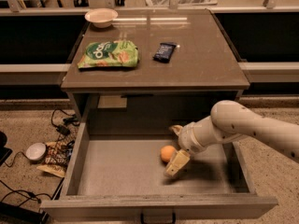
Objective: Pick orange from top drawer and place on counter
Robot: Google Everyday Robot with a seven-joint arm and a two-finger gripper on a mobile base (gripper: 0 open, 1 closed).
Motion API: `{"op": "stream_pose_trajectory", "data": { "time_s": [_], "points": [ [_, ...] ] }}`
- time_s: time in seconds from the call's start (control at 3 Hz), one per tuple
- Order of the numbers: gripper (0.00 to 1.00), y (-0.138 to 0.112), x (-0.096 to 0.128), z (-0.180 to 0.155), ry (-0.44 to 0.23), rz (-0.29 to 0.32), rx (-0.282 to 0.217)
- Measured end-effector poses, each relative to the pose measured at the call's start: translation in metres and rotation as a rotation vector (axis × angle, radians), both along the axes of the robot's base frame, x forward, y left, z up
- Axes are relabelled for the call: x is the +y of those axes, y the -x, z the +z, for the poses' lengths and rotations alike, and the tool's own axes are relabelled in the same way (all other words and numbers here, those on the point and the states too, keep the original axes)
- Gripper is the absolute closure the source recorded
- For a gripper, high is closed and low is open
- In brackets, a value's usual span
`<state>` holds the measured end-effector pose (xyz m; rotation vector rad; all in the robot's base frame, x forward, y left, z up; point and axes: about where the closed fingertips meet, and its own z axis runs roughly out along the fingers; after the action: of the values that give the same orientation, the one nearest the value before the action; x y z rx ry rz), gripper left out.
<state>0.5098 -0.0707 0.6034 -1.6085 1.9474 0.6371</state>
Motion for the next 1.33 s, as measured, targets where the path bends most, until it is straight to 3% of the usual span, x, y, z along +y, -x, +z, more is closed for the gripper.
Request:
{"op": "stream_pose_trajectory", "data": {
  "time_s": [0.33, 1.33],
  "points": [
    [0.17, 0.0035, 0.0051, -0.0061, -0.005, 0.004, 0.017],
    [0.88, 0.0105, 0.0025, -0.0113, 0.005, -0.006, 0.044]
  ]
}}
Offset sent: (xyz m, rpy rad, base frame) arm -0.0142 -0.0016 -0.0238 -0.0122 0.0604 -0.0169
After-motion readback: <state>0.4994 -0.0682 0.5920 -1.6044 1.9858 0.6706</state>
